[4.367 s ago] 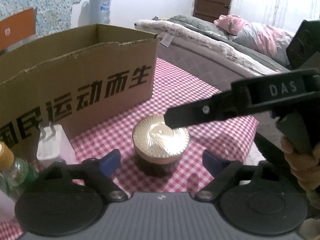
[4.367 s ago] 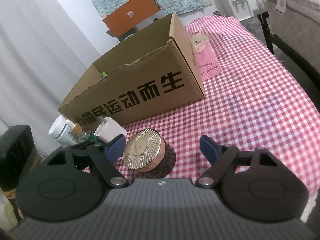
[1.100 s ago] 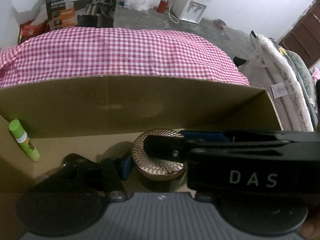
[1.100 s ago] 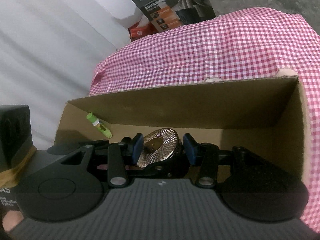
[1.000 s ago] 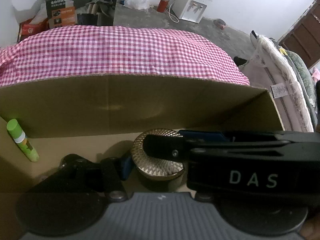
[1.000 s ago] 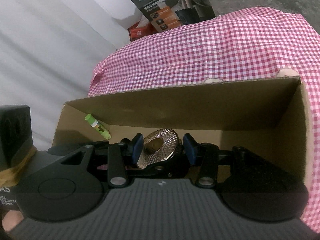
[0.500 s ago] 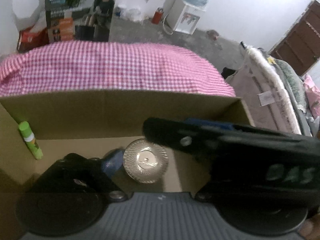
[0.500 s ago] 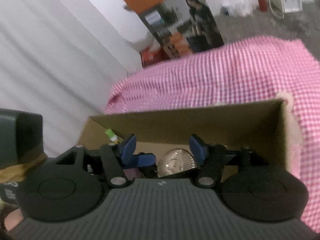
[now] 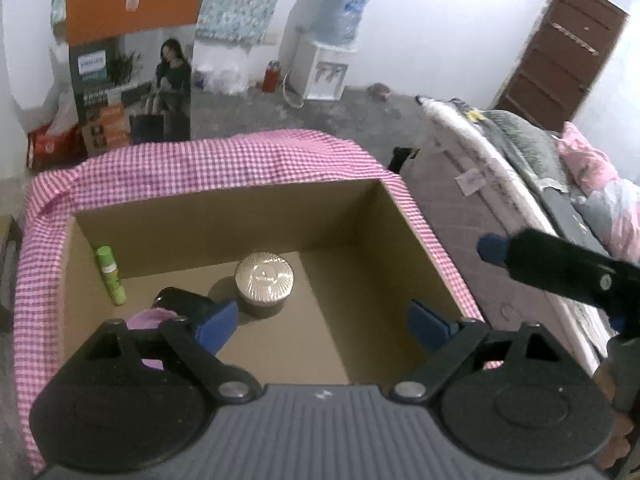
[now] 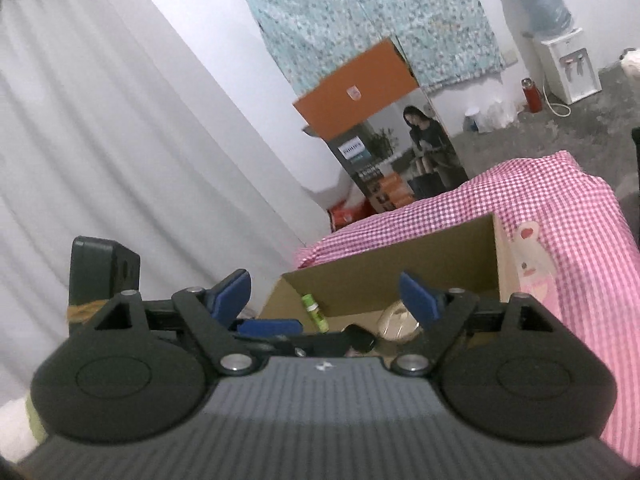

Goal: Organize rigid objects
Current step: 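Lower the jar into the box and open the right gripper, then move the right gripper back down onto the white plug adapter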

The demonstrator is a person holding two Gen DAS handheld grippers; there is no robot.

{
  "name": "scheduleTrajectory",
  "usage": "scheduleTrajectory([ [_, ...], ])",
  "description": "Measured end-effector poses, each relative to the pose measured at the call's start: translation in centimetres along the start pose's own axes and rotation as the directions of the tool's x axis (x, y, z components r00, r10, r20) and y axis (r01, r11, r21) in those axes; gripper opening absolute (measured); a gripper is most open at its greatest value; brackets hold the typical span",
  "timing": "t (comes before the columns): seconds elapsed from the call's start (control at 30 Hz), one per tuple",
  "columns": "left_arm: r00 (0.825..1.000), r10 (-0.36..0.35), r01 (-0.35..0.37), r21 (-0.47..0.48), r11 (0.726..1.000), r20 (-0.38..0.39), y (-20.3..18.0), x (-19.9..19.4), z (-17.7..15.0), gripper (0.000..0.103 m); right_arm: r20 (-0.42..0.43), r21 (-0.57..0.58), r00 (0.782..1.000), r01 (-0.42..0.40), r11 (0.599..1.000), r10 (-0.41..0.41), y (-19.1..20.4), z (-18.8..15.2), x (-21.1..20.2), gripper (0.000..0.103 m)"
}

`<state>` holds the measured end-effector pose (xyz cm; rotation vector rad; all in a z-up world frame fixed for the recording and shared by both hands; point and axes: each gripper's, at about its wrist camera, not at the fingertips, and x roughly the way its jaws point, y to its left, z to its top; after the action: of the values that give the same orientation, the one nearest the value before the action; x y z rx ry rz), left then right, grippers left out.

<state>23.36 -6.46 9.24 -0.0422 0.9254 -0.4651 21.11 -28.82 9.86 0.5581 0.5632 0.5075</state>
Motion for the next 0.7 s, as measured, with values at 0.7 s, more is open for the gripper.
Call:
scheduleTrajectory([
  [0.7, 0.979, -0.13, 0.102, 0.174, 0.98, 0.16, -3.4, -8.6, -16.4, 0.103, -0.014, 0.106, 1.0, 0.025, 0.994, -0.024, -0.1, -13.9, -8.7, 0.086],
])
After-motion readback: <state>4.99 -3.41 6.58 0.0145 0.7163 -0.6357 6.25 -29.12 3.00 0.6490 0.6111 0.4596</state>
